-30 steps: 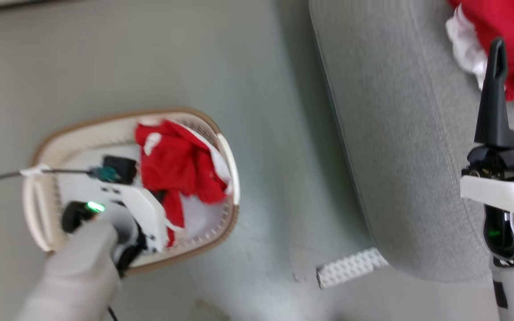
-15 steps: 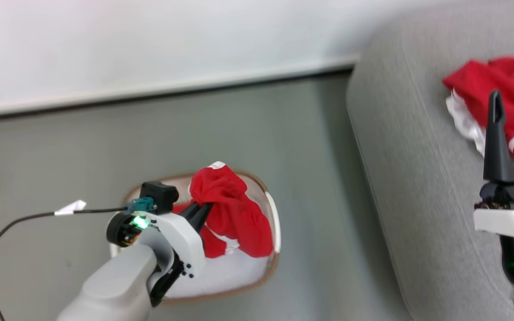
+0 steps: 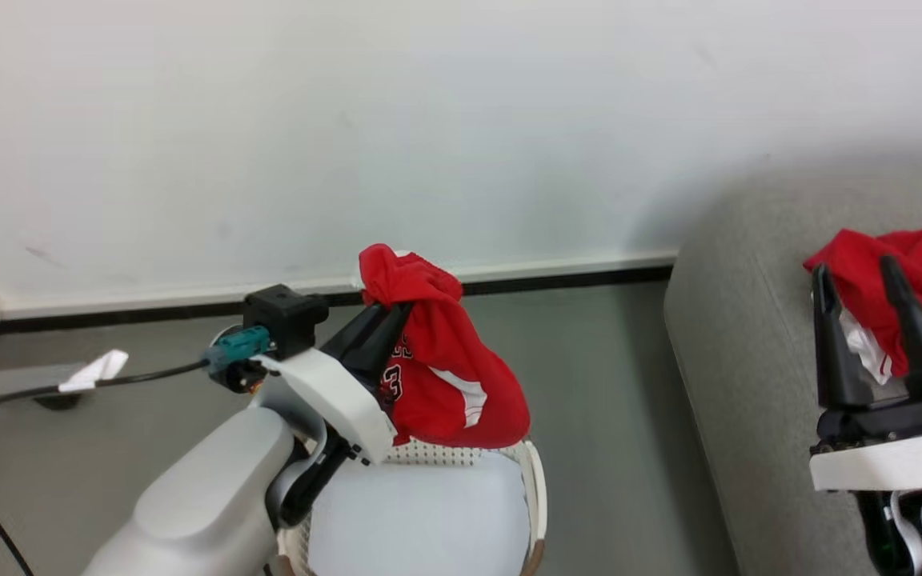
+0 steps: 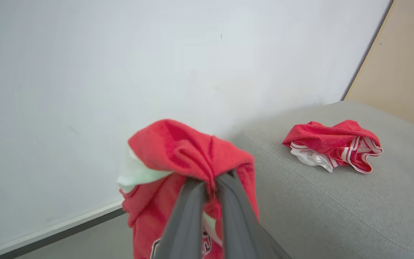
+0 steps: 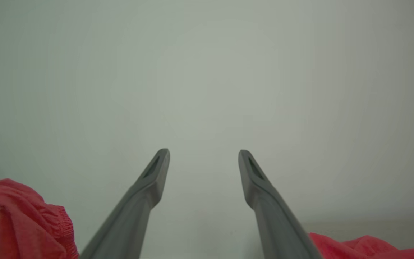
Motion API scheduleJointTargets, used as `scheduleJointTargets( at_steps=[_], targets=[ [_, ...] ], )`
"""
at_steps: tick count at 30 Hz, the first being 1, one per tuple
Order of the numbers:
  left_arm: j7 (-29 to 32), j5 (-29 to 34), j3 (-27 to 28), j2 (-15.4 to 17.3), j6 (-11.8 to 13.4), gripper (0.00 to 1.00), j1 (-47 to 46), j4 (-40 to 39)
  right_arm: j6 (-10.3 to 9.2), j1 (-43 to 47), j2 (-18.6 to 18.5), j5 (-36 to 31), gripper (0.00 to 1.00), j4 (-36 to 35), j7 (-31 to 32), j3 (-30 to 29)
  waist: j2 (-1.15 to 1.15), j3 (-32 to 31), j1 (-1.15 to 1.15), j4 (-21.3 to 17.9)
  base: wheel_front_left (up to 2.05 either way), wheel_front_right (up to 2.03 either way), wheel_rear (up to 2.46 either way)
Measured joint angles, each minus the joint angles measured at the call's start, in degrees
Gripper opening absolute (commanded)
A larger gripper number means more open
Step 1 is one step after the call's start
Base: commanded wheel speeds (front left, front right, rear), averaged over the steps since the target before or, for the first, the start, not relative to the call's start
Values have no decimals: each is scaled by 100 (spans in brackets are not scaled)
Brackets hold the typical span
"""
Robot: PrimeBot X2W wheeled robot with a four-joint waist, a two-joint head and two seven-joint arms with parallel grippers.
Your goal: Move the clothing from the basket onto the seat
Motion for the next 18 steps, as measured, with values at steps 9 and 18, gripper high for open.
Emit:
scheduleJointTargets(
  at_steps=[9,18],
  targets=[
    [185,101,104,358,396,0,65,-1147,0,304,-3,111,100,169,0,290,0,-405,1,138,0,0,0],
    [357,75,203,601,665,0,150,-1711,0,330,51,154,100,212,0,586,0,-395,2,114,0,0,0]
  ],
)
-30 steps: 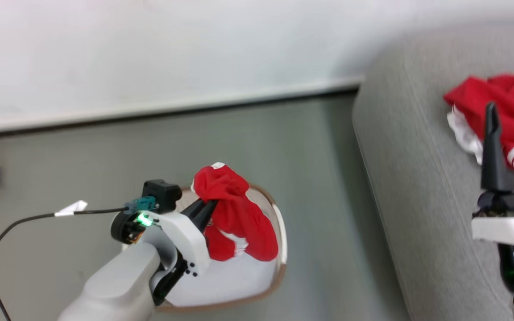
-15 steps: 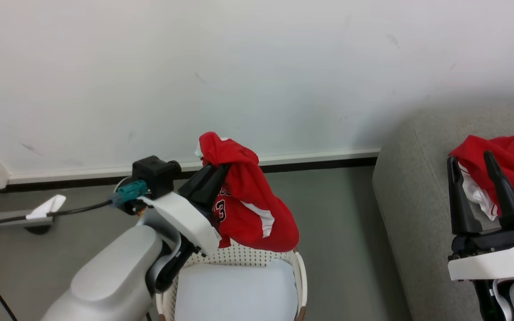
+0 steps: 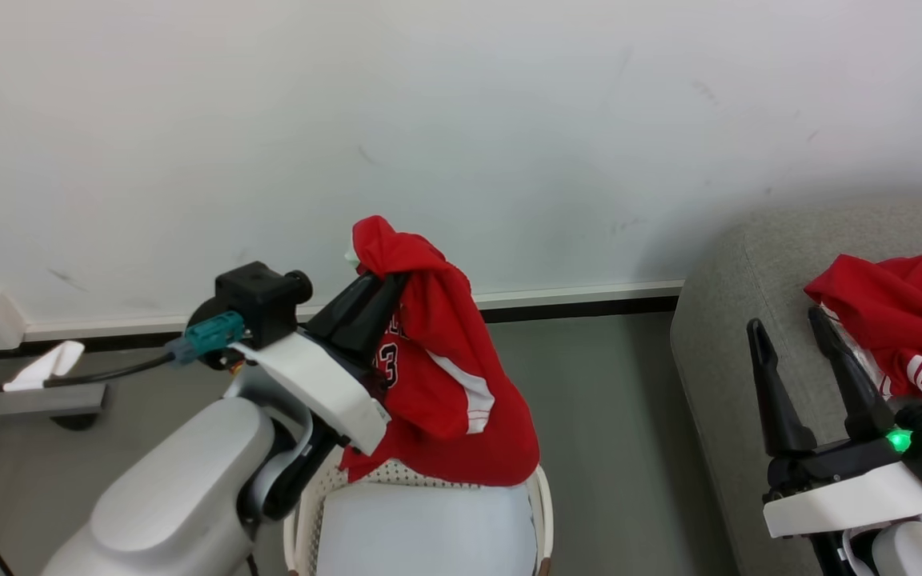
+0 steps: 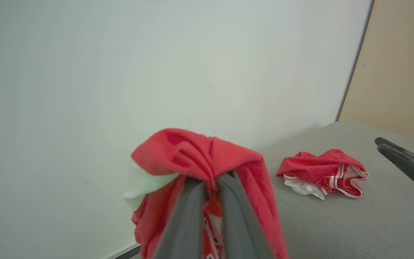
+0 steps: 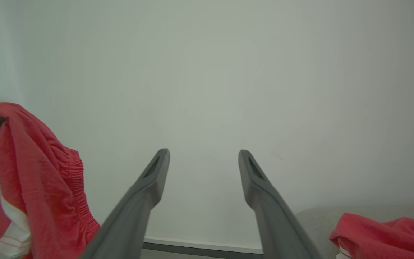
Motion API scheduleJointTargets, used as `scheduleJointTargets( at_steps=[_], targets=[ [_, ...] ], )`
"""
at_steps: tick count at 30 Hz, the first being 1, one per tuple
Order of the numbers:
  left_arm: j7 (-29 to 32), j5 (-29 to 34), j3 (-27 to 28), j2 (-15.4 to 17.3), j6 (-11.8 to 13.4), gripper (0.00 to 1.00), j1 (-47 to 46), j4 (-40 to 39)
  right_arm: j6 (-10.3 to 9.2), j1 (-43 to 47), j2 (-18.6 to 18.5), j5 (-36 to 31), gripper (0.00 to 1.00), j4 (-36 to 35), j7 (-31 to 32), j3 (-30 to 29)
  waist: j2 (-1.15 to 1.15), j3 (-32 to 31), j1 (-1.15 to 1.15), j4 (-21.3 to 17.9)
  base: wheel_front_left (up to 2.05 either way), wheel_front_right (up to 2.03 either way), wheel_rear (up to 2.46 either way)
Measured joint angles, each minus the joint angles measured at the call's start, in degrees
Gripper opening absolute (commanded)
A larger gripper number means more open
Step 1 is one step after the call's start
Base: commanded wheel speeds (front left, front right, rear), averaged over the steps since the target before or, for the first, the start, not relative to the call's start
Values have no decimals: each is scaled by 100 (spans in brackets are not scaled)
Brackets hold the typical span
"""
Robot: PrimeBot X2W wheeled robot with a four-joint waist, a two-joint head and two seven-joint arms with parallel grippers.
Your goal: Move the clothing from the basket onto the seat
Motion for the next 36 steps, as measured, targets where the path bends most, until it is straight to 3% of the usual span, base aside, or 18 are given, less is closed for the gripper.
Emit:
scheduleJointTargets(
  at_steps=[8,13,24,36],
  targets=[
    [35,0,1,59,88,0,20,-113,-1,-24,-65,54,100,4,0,248,0,29,0,15,0,0,0],
    [87,3,-57,15,60,0,-38,-110,-1,-67,-162,146,100,12,-1,782,0,37,0,87,0,0,0],
    [198,43,-350,-390,-169,0,-358,105,0,-514,-120,408,100,442,0,2394,0,98,1,449,0,0,0],
    [291,98,-825,-1002,-519,0,-510,322,-1,-1232,47,628,100,1599,-1,2961,0,87,1,1083,0,0,0]
  ],
)
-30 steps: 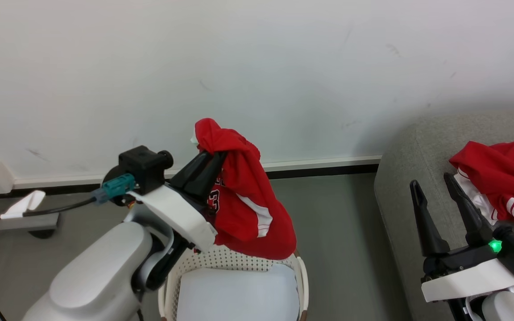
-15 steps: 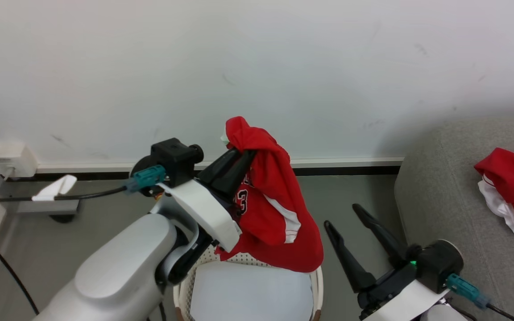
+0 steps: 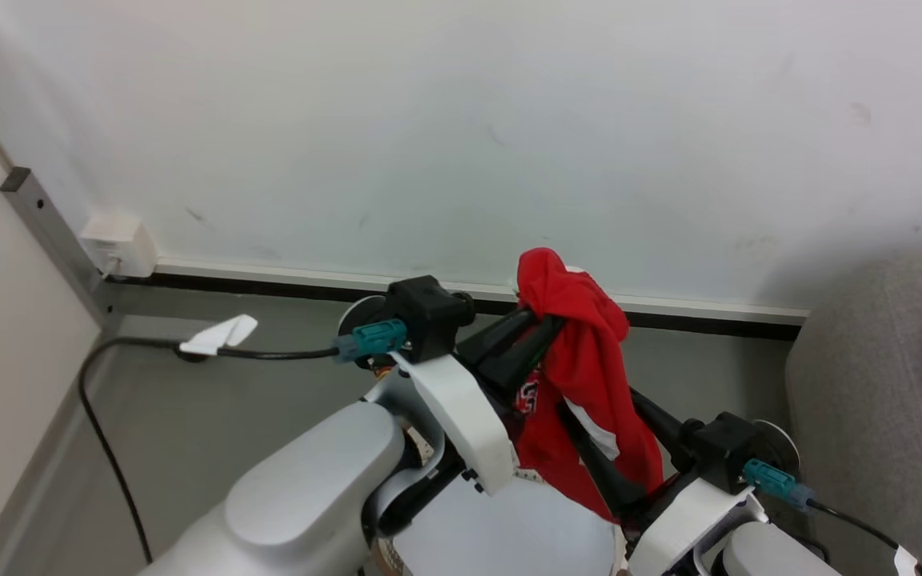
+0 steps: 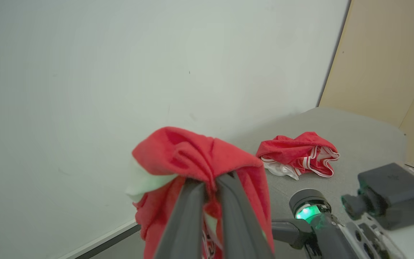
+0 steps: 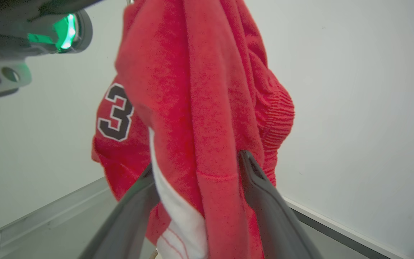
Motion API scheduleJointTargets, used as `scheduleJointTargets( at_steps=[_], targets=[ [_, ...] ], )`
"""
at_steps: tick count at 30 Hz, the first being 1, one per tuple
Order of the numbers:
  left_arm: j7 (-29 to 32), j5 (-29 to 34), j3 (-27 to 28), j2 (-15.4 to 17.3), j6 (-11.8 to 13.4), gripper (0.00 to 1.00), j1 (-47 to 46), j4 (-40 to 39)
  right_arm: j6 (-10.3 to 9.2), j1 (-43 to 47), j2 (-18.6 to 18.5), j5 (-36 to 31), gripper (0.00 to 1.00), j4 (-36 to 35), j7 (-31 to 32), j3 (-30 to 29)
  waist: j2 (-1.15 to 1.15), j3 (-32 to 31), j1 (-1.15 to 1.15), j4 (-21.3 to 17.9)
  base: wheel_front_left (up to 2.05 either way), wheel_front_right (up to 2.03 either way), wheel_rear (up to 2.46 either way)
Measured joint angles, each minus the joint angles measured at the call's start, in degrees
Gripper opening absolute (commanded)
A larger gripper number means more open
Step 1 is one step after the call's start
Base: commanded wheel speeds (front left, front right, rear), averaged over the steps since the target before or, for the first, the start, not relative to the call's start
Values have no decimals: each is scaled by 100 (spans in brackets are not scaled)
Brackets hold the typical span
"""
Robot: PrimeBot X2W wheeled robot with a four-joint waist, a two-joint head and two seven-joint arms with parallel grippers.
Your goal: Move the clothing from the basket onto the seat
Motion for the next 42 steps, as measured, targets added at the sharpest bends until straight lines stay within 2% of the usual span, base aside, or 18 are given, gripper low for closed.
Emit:
scheduleJointTargets(
  at_steps=[6,11,12,13,14,15,25,35,40,41,42],
  targets=[
    [98,-40,-252,-196,-137,0,12,48,1,-158,99,167,100,859,1,103,0,-86,0,329,0,0,0],
    [147,-75,-347,-247,-177,0,43,45,1,-317,204,294,100,1173,0,101,0,-159,0,538,0,0,0],
    [153,-81,-361,-255,-178,0,58,48,1,-331,203,323,75,1222,0,98,0,-170,0,571,0,0,0],
    [153,-81,-375,-257,-178,0,76,58,0,-344,205,343,35,1244,0,94,0,-179,0,599,0,0,0],
    [154,-82,-381,-255,-177,0,85,75,1,-364,205,344,11,1251,0,86,0,-187,0,620,0,0,0],
    [155,-90,-382,-245,-176,0,86,90,1,-389,213,353,0,1250,0,59,0,-194,0,636,0,0,0],
    [136,-125,-324,-105,-101,0,139,232,1,-380,176,377,0,1109,1,-220,0,-230,0,556,0,0,0],
    [96,-358,-375,202,-149,0,616,301,1,-231,8,159,0,598,2,-958,0,-193,0,208,0,0,0],
    [82,-377,-420,220,-125,0,721,309,2,-123,-19,67,0,297,3,-1243,0,-169,-1,-1,0,0,0],
    [48,-377,-417,213,-115,3,724,311,3,-118,-30,38,0,242,3,-1280,0,-164,-1,-47,0,0,0],
    [42,-376,-421,210,-114,43,724,307,5,-110,-45,20,0,179,4,-1325,0,-158,-1,-94,0,0,0]
  ],
)
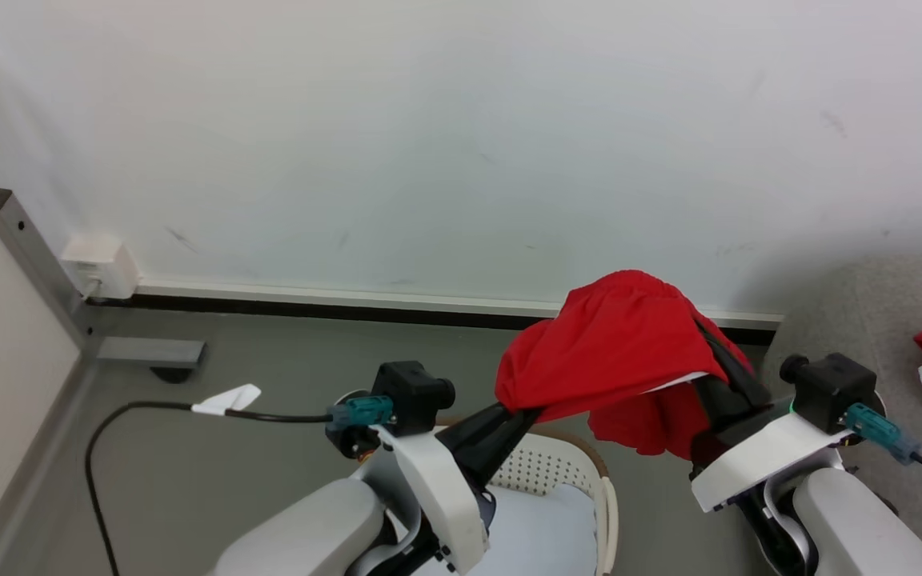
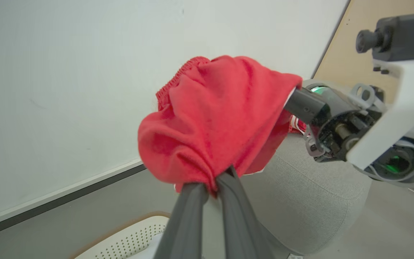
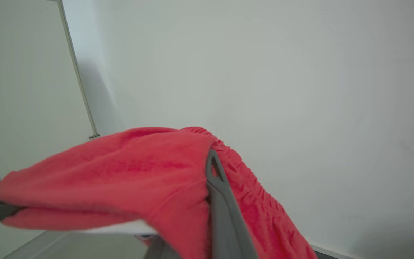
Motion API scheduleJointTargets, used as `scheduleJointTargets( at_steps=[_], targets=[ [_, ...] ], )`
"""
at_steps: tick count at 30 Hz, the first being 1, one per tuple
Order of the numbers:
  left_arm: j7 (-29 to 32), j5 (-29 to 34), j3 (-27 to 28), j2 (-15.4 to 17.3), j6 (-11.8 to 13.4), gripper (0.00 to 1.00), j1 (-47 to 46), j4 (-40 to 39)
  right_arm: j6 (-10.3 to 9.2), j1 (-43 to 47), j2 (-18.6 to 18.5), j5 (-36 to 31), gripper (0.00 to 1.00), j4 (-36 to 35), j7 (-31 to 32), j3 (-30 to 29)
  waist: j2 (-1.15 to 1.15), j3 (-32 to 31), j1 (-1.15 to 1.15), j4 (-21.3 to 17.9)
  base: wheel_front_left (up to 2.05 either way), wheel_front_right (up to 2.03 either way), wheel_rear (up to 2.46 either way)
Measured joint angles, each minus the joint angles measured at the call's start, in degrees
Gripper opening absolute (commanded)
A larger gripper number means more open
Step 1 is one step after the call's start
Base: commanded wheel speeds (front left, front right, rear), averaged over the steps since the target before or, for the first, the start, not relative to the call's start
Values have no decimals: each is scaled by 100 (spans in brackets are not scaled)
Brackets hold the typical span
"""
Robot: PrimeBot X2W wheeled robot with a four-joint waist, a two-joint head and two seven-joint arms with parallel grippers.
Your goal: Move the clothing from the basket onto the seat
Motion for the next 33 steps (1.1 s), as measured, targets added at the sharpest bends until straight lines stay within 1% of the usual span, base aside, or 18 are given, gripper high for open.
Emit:
scheduleJointTargets(
  at_steps=[1,8,15,20,24,33],
  targets=[
    [-10,0,-9,-4,0,100,1,-8,1,8,-19,-20,0,-71,0,-47,0,5,0,-50,0,0,0],
    [-93,57,-32,111,42,100,12,-104,-4,21,-321,-266,0,-501,-2,-442,0,93,0,-515,0,0,0],
    [-180,290,-71,209,125,100,-27,-189,-4,18,-520,-511,0,-934,-2,-938,0,280,0,-1144,0,0,0],
    [-250,422,-108,320,180,100,-81,-196,-4,144,-578,-680,0,-1211,-3,-1276,0,419,0,-1660,0,0,0],
    [-299,521,-130,349,200,100,-147,-214,-4,332,-600,-757,0,-1392,-2,-1537,0,523,0,-2080,0,0,0],
    [-408,714,-147,425,225,100,-263,-279,-4,751,-447,-867,0,-1761,-3,-2025,0,742,0,-2919,0,0,0]
  ],
)
